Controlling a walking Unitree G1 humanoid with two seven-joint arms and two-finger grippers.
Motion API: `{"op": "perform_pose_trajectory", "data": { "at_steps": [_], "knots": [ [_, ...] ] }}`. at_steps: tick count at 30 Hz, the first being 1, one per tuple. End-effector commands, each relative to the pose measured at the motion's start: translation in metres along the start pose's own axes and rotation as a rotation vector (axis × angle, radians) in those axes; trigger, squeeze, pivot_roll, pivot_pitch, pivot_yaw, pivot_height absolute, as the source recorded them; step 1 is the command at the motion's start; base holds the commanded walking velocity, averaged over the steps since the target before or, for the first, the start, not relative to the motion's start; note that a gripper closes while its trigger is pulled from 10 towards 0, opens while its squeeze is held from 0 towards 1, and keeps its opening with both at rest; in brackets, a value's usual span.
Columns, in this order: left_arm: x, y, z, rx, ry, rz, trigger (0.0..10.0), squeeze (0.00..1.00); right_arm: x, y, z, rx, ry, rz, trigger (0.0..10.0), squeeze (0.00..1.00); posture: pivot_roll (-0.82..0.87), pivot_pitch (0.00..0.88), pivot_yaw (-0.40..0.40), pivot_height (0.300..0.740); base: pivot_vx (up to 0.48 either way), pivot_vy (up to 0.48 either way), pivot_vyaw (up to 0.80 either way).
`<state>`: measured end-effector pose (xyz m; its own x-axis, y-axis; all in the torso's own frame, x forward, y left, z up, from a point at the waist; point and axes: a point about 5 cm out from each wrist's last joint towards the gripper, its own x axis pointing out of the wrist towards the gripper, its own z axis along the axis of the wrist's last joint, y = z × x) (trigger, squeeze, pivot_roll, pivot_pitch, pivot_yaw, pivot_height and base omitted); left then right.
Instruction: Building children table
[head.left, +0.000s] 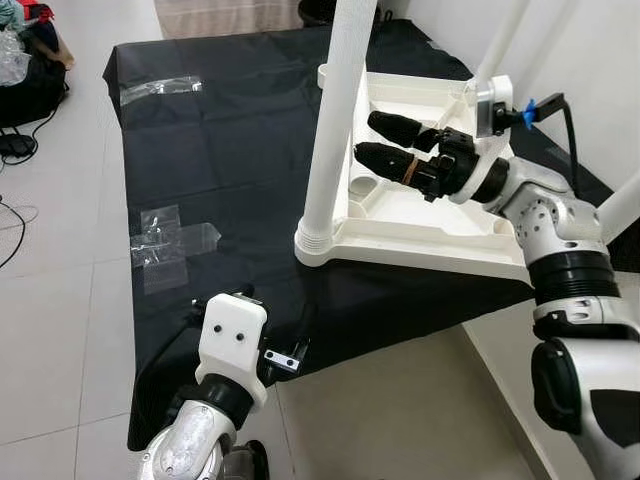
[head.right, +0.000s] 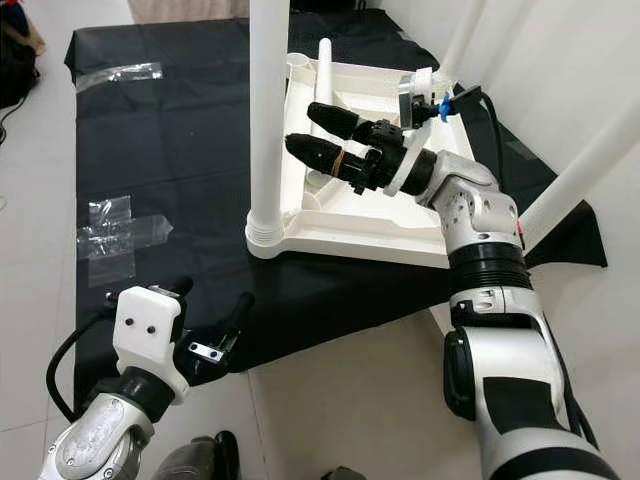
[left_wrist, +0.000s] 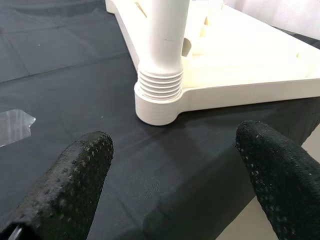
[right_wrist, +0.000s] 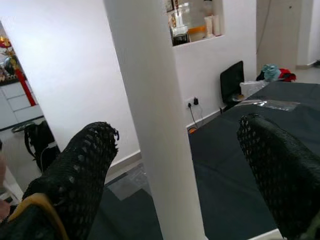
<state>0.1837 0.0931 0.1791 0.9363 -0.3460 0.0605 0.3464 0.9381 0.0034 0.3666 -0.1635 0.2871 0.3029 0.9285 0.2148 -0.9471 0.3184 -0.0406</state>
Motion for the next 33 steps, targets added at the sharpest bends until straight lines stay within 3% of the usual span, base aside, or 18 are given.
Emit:
{"op": "perform_pose_trajectory", "data": {
  "at_steps": [1,33],
  "knots": [
    [-0.002,0.0,0.002,0.004,-0.012,0.002,10.0,0.0,0.007,0.001,0.0,-0.01,-0.001,0.022,10.0,0.0,0.08,0.19,-0.114,0.74,0.0,0.0,0.0],
    [0.002,-0.004,0.01,-0.001,-0.044,0.004,10.0,0.0,0.057,0.007,0.001,-0.02,-0.09,0.018,10.0,0.0,0.07,0.214,-0.12,0.74,0.0,0.0,0.0]
  ]
}}
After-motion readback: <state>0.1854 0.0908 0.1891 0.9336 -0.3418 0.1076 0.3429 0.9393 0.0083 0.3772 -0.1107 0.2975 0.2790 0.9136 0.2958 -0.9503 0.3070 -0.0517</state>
